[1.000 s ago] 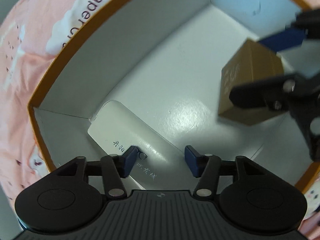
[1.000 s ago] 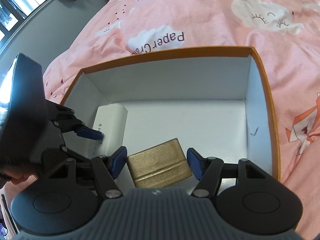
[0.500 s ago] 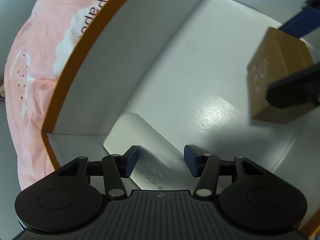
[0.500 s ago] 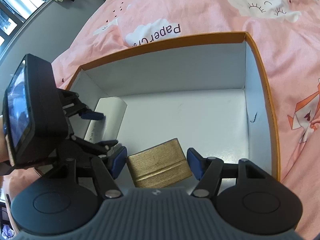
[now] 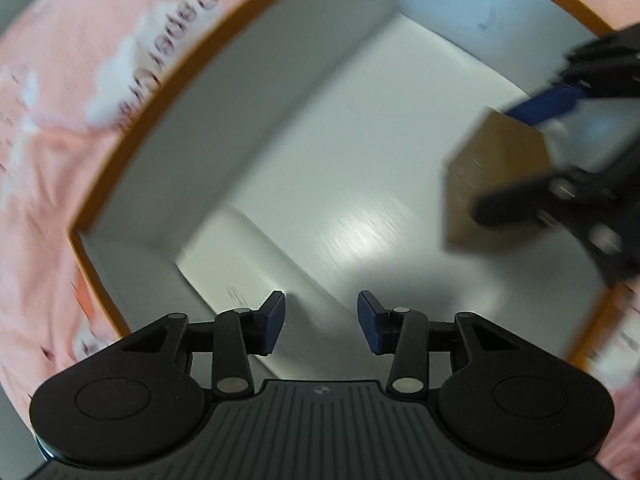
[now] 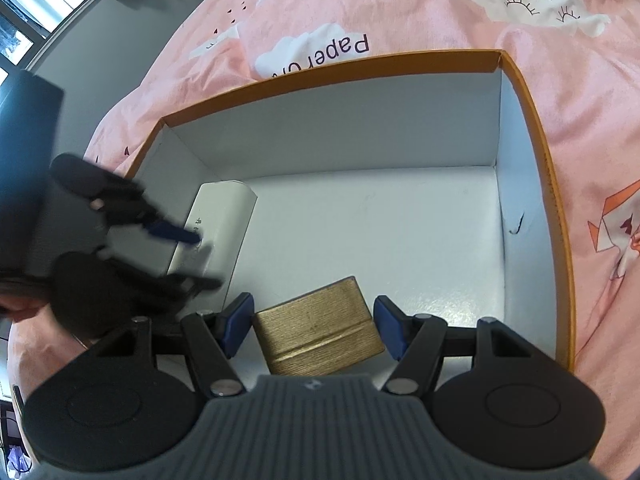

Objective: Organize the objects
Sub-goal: 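Lower the glasses case into the box and open the left gripper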

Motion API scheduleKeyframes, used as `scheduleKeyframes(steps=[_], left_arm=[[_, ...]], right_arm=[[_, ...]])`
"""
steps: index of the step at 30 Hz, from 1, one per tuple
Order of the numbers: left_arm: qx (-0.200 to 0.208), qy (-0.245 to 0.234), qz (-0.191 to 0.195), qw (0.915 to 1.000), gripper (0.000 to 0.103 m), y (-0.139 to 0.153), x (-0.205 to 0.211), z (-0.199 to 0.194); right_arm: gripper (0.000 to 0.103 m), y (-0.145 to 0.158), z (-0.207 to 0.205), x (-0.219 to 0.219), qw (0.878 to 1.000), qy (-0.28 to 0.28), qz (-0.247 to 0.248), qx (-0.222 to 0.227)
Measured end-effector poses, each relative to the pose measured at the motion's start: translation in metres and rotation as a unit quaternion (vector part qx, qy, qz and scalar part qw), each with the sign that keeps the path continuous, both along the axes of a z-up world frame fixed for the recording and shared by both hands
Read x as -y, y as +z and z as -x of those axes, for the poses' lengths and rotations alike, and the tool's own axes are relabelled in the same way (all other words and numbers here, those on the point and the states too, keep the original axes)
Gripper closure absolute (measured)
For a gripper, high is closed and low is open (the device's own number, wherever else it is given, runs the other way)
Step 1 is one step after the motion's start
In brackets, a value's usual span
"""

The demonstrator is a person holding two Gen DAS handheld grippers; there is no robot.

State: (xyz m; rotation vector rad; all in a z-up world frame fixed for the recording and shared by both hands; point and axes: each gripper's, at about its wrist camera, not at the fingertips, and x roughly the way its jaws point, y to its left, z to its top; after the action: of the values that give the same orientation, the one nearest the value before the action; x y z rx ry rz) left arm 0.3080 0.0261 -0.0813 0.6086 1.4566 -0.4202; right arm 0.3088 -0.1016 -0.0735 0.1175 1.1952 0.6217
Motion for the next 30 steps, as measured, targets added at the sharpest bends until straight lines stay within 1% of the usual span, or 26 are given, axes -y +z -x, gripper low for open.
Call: scheduleKeyframes(steps=[2, 4, 5, 9, 11, 12, 13, 14, 16, 20, 24, 25, 26, 27, 28, 29, 30], left_arm=[[-0.023, 0.006, -0.008, 0.9997, 0.053, 0.003, 0.000, 0.002], [-0.050, -0.003, -0.023, 0.9985, 0.054, 0.002, 0.003, 0.005], [-0.058, -0.003, -0.031, 0.9978, 0.056, 0.000, 0.004, 0.005], [-0.092, 0.010, -0.049, 0.9945, 0.056, -0.010, 0.006, -0.003], [-0.108, 0.014, -0.068, 0.9918, 0.056, -0.018, 0.011, -0.006], [-0.111, 0.015, -0.076, 0.9908, 0.055, -0.021, 0.013, -0.007], [-0.112, 0.015, -0.085, 0.9900, 0.050, -0.024, 0.016, -0.007], [-0.110, 0.012, -0.093, 0.9895, 0.045, -0.026, 0.018, -0.007], [-0.101, 0.006, -0.107, 0.9890, 0.039, -0.028, 0.022, -0.006], [-0.076, -0.015, -0.119, 0.9899, 0.040, -0.030, 0.032, 0.005], [-0.042, -0.039, -0.130, 0.9899, 0.041, -0.029, 0.038, 0.013], [-0.027, -0.049, -0.136, 0.9892, 0.043, -0.027, 0.040, 0.015], [-0.010, -0.061, -0.147, 0.9872, 0.050, -0.026, 0.042, 0.017], [0.010, -0.071, -0.167, 0.9833, 0.058, -0.027, 0.043, 0.018], [0.033, -0.079, -0.194, 0.9773, 0.072, -0.030, 0.042, 0.018], [0.047, -0.082, -0.205, 0.9741, 0.078, -0.033, 0.040, 0.018], [0.048, -0.077, -0.196, 0.9764, 0.079, -0.032, 0.037, 0.017]], right_arm=[[0.036, 0.000, 0.000, -0.001, 1.000, 0.001, 0.000, 0.000], [0.036, 0.000, 0.000, -0.001, 1.000, 0.002, -0.002, -0.002], [0.036, -0.001, 0.000, -0.002, 1.000, 0.002, -0.003, -0.003], [0.036, -0.002, 0.001, -0.001, 1.000, 0.000, -0.006, -0.009], [0.036, -0.001, 0.001, 0.000, 1.000, -0.001, -0.008, -0.009], [0.036, -0.001, 0.002, 0.000, 1.000, -0.002, -0.009, -0.009], [0.036, -0.001, 0.002, 0.000, 1.000, -0.003, -0.010, -0.009], [0.036, -0.001, 0.001, 0.000, 1.000, -0.005, -0.010, -0.010], [0.036, -0.002, 0.000, 0.000, 1.000, -0.006, -0.012, -0.012], [0.036, -0.004, 0.001, 0.000, 1.000, -0.003, -0.013, -0.016], [0.036, -0.007, 0.000, -0.002, 1.000, 0.000, -0.015, -0.025], [0.036, -0.007, 0.000, -0.003, 1.000, 0.000, -0.016, -0.027], [0.036, -0.007, 0.000, -0.004, 0.999, -0.001, -0.018, -0.029], [0.036, -0.008, -0.001, -0.005, 0.999, -0.001, -0.019, -0.032], [0.036, -0.008, 0.000, -0.006, 0.999, -0.002, -0.022, -0.036], [0.036, -0.009, -0.001, -0.007, 0.999, -0.002, -0.025, -0.042], [0.036, -0.010, 0.000, -0.008, 0.998, -0.002, -0.029, -0.049]])
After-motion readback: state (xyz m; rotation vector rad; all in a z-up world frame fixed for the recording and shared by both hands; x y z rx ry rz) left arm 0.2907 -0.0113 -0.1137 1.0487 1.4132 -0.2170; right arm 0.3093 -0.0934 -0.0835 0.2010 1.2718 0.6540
